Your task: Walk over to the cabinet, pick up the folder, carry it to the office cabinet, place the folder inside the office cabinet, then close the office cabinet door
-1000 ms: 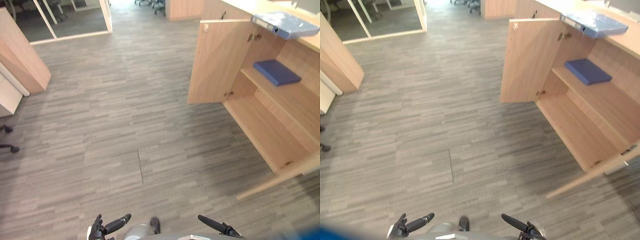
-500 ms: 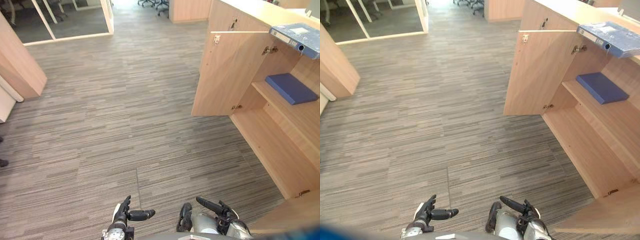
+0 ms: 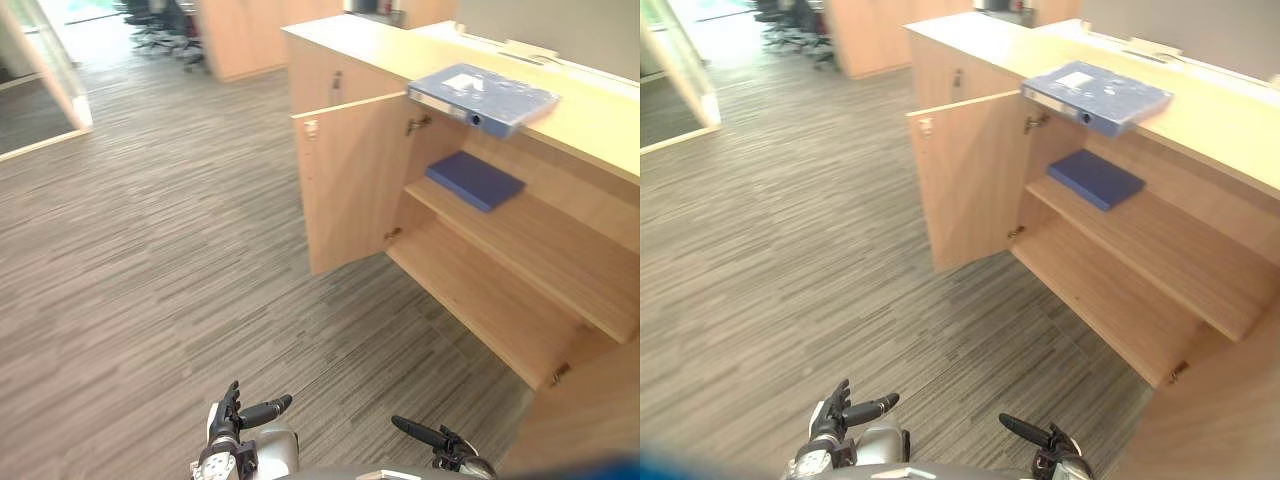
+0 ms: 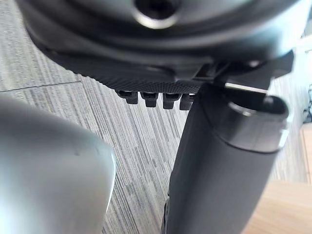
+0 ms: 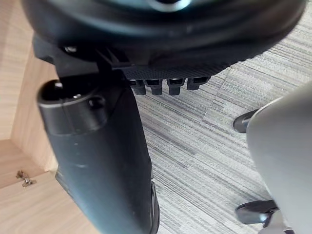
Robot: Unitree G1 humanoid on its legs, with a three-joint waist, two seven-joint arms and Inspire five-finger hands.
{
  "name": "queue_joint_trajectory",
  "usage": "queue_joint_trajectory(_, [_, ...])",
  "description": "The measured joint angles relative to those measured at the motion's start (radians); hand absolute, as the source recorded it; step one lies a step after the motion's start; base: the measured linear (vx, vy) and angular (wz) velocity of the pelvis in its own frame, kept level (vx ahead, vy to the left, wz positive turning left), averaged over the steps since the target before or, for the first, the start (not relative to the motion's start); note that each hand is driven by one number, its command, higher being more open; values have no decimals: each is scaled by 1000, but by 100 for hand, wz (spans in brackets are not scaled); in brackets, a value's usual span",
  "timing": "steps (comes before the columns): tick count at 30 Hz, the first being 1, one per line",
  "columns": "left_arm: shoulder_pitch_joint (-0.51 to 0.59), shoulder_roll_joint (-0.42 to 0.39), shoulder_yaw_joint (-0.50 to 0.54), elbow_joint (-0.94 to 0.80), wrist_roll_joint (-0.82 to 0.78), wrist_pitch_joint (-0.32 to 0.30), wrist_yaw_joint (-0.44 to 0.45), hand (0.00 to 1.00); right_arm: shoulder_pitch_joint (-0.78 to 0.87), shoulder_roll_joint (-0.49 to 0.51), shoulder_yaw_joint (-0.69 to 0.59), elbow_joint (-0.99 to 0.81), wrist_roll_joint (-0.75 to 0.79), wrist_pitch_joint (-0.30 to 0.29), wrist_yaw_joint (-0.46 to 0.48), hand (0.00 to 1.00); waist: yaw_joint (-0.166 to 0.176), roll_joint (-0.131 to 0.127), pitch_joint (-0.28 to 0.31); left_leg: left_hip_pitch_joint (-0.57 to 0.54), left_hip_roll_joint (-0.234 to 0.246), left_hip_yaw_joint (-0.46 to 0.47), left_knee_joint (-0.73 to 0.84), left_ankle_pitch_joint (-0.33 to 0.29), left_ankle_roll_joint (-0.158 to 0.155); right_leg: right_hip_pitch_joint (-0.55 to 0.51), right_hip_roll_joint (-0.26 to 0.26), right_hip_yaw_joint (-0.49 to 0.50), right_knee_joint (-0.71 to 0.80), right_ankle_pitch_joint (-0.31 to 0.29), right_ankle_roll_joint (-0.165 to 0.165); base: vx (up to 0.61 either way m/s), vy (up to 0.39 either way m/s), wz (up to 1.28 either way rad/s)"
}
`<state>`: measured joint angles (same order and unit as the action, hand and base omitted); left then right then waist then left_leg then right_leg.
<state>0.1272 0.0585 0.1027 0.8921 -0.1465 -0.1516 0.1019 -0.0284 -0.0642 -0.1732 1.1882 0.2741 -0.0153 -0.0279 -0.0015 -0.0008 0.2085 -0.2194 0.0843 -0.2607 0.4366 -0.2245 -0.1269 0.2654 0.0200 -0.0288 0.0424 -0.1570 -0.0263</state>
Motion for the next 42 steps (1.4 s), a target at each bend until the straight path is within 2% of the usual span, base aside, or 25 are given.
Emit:
queue_joint_trajectory(1, [-8, 0, -9, 27, 0, 2, 1, 100, 5, -9, 13, -2, -1, -1, 1, 100, -2, 16, -9, 2, -17, -107, -66, 26, 6, 1, -7, 39, 8, -19, 26, 502, 429, -118])
queue_joint_trajectory(2, [-10, -4, -13, 38, -1, 2, 2, 100, 7, -17, 21, -1, -1, 1, 0, 100, 0, 29, -15, 11, -16, -131, -87, 49, 12, 1, -8, 60, 22, -31, 45, 358, 341, -101])
queue_joint_trajectory(3, [-12, -16, -18, 54, -2, 2, 7, 100, 10, -32, 33, -2, -1, 1, -1, 100, 1, 57, -25, 32, -5, -128, -104, 135, 1, -1, -11, 87, 59, -58, 83, 347, 382, -98])
queue_joint_trajectory(4, [-28, -7, -18, 69, -9, 5, 7, 100, 7, -26, 39, -2, -2, 1, -5, 100, 6, 32, -20, 45, -25, -76, -70, 117, -19, -21, -55, 98, 128, -96, 118, 399, 451, -141])
queue_joint_trajectory(5, [-28, 8, -20, 74, -10, 4, 10, 100, 3, -16, 46, -4, -10, 0, 0, 100, 24, 12, -26, 85, -41, 9, -81, 97, 16, -91, -109, 90, 277, -127, 163, 415, 514, -169])
queue_joint_trajectory(7, [-27, 13, -26, 76, -11, 4, 6, 100, 1, -15, 62, -8, -39, -1, 10, 100, 43, -4, -31, 164, -71, 124, -118, 83, 62, -193, -207, 7, 505, -130, 165, 248, 390, -154])
queue_joint_trajectory(8, [-23, 20, -44, 76, -11, 3, 2, 100, 1, -26, 78, -20, -73, -6, 9, 100, 46, -7, -31, 218, -90, 189, -166, 85, 87, -231, -300, -128, 609, -114, 125, 154, 365, -121])
queue_joint_trajectory(10, [-16, 40, -60, 76, -6, 2, -2, 100, -13, -43, 90, -19, -133, -8, 7, 100, 49, -3, -34, 309, -94, 291, -271, 102, 113, -258, -411, -378, 658, -84, 40, 152, 347, -158])
queue_joint_trajectory(11, [-17, 63, -76, 91, 11, 2, -7, 100, -30, -42, 90, -16, -157, -7, 8, 100, 43, 4, -34, 344, -84, 338, -318, 113, 113, -267, -419, -442, 637, -96, 55, 120, 178, -141])
queue_joint_trajectory(13, [-20, 86, -101, 127, 44, 5, -23, 100, -42, -45, 103, -19, -158, -10, 11, 100, 25, 14, -32, 351, -61, 380, -345, 115, 111, -295, -387, -461, 586, -124, 96, 109, 30, -92])
queue_joint_trajectory(17, [-36, 95, -128, 184, 61, 25, -43, 100, -68, -57, 107, -40, -158, -25, 25, 100, -8, 47, -6, 372, 68, 422, -371, 80, 52, -442, -277, -460, 510, -115, 112, 192, -218, -55])
queue_joint_trajectory(18, [-37, 103, -127, 183, 61, 25, -44, 100, -65, -56, 104, -39, -164, -31, 25, 100, -8, 33, 2, 398, 85, 419, -373, 64, 27, -471, -280, -447, 452, -70, 106, 177, -287, -1])
queue_joint_trajectory(19, [-37, 112, -127, 181, 61, 25, -42, 100, -63, -57, 99, -39, -175, -32, 26, 100, -11, 25, 10, 418, 96, 412, -373, 53, 10, -471, -279, -439, 446, 5, 65, 185, -320, 9])
queue_joint_trajectory(22, [-37, 87, -136, 139, 61, 20, -39, 100, -39, -75, 10, -32, -194, -20, 34, 100, -12, 47, 8, 429, 128, 356, -337, 47, 16, -461, -243, -469, 538, -113, 10, 328, -461, 9])
queue_joint_trajectory(24, [-39, 62, -138, 121, 61, 20, -29, 100, -28, -96, -5, -14, -195, -17, 36, 100, -23, 61, 2, 413, 161, 332, -282, 52, 5, -435, -213, -490, 538, -146, -4, 350, -415, 11])
queue_joint_trajectory(26, [-41, 36, -139, 102, 59, 18, -20, 100, 2, -101, -13, 8, -194, -8, 35, 100, -29, 65, -1, 371, 196, 324, -142, 61, -22, -373, -171, -513, 482, -163, -12, 310, -299, 12])
queue_joint_trajectory(28, [-29, 17, -134, 71, 41, 19, -25, 100, 40, -91, -30, 18, -183, -4, 35, 100, -28, 60, -6, 224, 241, 296, 232, 102, -54, -280, -91, -504, 360, -160, -21, 282, -196, -22])
queue_joint_trajectory(30, [-29, 22, -129, 61, 34, 20, -21, 100, 46, -93, -5, 26, -156, 2, 34, 100, -25, 60, -6, 129, 238, 302, 505, 77, -64, -203, -43, -481, 279, -141, -30, 253, -90, -41])
queue_joint_trajectory(32, [-33, 23, -123, 47, 29, 19, -14, 100, 52, -92, 10, 35, -138, 10, 31, 100, -15, 48, -3, 74, 219, 360, 605, 34, -40, -130, -23, -456, 214, -124, -31, 352, -66, -47])
queue_joint_trajectory(34, [-35, 29, -119, 19, 31, 19, -16, 100, 43, -95, 47, 40, -124, 15, 27, 100, 2, 35, 5, 21, 189, 404, 567, -2, -12, -84, -23, -422, 168, -112, -23, 316, -8, -59])
queue_joint_trajectory(37, [-34, 33, -118, -19, 38, 19, -19, 100, -7, -95, 78, 40, -117, 15, 17, 100, 24, 21, 19, -26, 119, 400, 283, -25, 28, -45, -53, -357, 151, -105, 1, 310, 104, -74])
queue_joint_trajectory(38, [-33, 33, -119, -25, 39, 19, -21, 100, -27, -93, 78, 39, -116, 15, 16, 100, 26, 18, 21, -29, 88, 363, 165, -5, 49, -34, -65, -339, 149, -105, 18, 252, 163, -62])
queue_joint_trajectory(39, [-28, 29, -121, -25, 38, 19, -21, 100, -41, -92, 83, 26, -116, 15, 15, 100, 28, 28, 16, -26, 58, 294, -1, 100, 78, -19, -64, -321, 147, -107, 51, 337, 233, -64])
queue_joint_trajectory(40, [-21, 23, -125, -25, 31, 19, -24, 100, -46, -87, 89, 12, -116, 12, 15, 100, 36, 46, 6, -20, 43, 215, -69, 216, 32, 0, -55, -302, 143, -124, 81, 410, 271, -36])
queue_joint_trajectory(42, [-37, 52, -125, -15, 30, 10, -17, 100, -61, -54, 113, 1, -116, 8, 8, 100, 35, -10, 0, -1, -6, 212, -97, 215, 42, 9, -108, -298, 136, -118, 111, 377, 217, 11])
